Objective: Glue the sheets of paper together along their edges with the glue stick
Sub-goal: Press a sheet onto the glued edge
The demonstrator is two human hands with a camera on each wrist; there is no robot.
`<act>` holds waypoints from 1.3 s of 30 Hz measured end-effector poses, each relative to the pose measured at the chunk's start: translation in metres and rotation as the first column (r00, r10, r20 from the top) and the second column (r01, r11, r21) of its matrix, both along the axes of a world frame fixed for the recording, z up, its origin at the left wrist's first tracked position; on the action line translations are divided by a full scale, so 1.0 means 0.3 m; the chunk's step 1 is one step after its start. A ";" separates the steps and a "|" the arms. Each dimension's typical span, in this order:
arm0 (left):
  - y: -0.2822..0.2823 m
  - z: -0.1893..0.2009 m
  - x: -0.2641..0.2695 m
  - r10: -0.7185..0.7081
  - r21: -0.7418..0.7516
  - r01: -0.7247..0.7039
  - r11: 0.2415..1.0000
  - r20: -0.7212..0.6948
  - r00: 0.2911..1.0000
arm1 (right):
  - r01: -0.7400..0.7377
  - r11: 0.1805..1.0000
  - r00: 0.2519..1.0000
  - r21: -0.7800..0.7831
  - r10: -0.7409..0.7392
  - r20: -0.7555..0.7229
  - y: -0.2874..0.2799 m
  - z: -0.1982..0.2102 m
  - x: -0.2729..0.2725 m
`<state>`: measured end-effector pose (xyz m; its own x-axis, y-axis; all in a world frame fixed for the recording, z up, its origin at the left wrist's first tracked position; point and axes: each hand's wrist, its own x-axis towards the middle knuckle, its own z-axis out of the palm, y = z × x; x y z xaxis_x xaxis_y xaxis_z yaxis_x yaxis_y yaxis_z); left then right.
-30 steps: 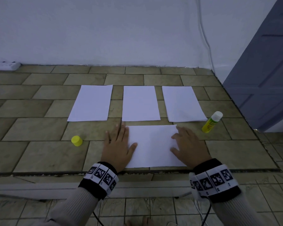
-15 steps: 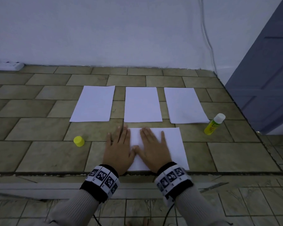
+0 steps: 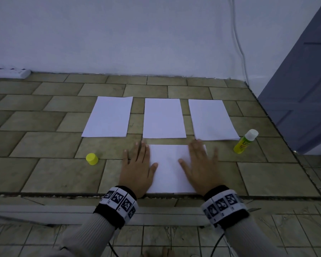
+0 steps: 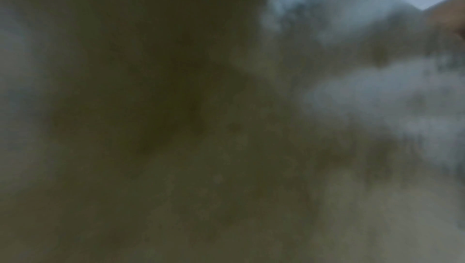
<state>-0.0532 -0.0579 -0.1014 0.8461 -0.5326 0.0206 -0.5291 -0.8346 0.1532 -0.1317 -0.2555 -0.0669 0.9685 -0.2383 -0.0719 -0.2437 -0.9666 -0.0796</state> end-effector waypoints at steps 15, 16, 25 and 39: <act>0.006 0.002 0.000 -0.026 0.033 0.026 0.999 0.021 0.999 | -0.092 0.995 0.995 0.047 0.094 -0.040 -0.050 -0.060 -0.012; 0.007 0.001 0.000 -0.024 0.034 0.023 0.999 0.020 1.000 | -0.060 0.998 0.997 0.032 0.062 -0.055 -0.101 -0.051 -0.034; 0.005 -0.007 0.004 -0.027 0.025 0.026 0.999 0.021 0.999 | 0.022 1.000 0.995 0.016 -0.020 -0.101 -0.163 0.017 -0.074; 0.011 0.033 -0.004 -0.036 0.100 0.045 0.994 -0.089 0.995 | -0.135 0.988 0.963 0.081 0.150 -0.224 -0.132 0.136 0.065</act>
